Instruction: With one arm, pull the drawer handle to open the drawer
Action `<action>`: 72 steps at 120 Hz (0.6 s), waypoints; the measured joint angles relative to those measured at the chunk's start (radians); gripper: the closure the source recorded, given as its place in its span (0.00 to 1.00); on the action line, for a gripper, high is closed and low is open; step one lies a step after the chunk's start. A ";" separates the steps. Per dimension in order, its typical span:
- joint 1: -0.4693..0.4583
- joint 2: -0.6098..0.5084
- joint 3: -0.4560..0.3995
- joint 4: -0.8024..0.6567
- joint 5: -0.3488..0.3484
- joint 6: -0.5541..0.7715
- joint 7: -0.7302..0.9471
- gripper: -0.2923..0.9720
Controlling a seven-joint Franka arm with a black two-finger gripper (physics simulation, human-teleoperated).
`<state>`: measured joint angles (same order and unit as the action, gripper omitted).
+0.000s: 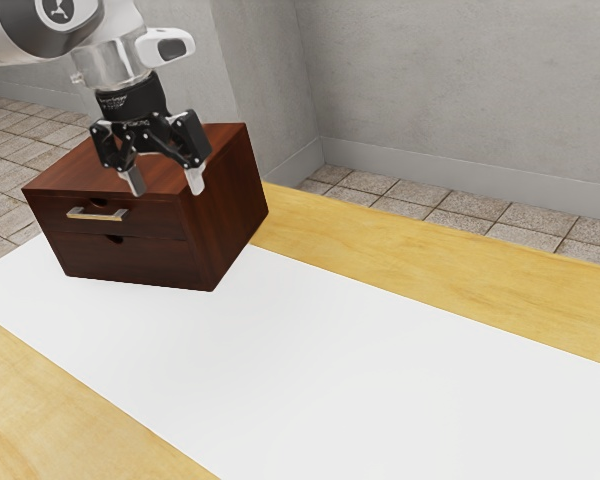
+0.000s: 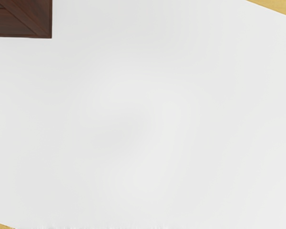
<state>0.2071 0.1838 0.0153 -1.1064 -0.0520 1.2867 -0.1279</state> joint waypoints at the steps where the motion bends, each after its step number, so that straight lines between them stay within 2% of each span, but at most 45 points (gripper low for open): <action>1: 0.000 0.000 0.000 0.000 0.000 0.000 -0.001 0.23; 17: 0.003 -0.005 0.000 0.004 -0.003 -0.004 -0.011 0.23; 27: 0.001 -0.075 -0.007 0.109 -0.007 -0.003 -0.017 0.23; 36: -0.004 -0.113 -0.016 0.146 -0.009 -0.002 -0.021 0.23; 72: -0.019 -0.118 -0.022 0.141 -0.010 0.004 -0.033 0.23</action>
<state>0.1883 0.0656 -0.0066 -0.9649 -0.0622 1.2907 -0.1612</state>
